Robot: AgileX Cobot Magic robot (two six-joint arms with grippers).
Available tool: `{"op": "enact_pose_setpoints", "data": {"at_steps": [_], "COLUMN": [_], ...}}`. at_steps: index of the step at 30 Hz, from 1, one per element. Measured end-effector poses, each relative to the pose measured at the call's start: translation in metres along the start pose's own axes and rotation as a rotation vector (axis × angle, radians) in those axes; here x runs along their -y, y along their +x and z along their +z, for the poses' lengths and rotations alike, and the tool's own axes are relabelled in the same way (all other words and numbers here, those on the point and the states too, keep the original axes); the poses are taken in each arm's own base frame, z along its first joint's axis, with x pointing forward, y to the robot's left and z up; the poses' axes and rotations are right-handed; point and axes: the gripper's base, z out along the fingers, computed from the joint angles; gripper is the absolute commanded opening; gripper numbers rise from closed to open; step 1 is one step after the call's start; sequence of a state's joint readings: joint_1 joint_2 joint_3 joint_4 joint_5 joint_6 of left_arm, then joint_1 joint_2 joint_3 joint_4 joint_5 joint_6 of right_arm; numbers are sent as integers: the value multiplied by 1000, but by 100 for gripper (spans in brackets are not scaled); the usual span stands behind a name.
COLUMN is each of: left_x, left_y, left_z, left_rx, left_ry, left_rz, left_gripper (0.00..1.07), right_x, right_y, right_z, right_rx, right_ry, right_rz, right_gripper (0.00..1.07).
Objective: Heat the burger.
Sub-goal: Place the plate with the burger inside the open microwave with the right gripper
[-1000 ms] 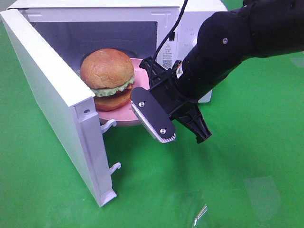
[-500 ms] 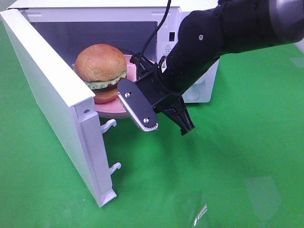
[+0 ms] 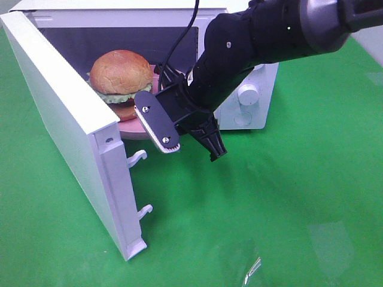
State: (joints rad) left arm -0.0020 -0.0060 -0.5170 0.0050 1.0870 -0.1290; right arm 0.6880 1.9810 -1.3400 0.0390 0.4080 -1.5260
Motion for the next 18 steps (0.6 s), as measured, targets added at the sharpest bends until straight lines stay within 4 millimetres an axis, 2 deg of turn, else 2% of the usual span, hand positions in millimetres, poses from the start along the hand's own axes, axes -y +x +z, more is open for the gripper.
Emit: {"op": "enact_pose_setpoints", "data": {"at_steps": [7,18], "left_x": [0,0], "left_y": [0,0], "left_z": [0,0], "left_rx": [0,0], "left_ry": [0,0], "left_rz": [0,0], "left_gripper": [101,101], "right_x": [9,35], "right_y": [0,1], "right_z": [7,24], "right_rx": [-9,-33], "right_ry": [4,61], "right_rz": [31,95], "right_gripper": [2,2]}}
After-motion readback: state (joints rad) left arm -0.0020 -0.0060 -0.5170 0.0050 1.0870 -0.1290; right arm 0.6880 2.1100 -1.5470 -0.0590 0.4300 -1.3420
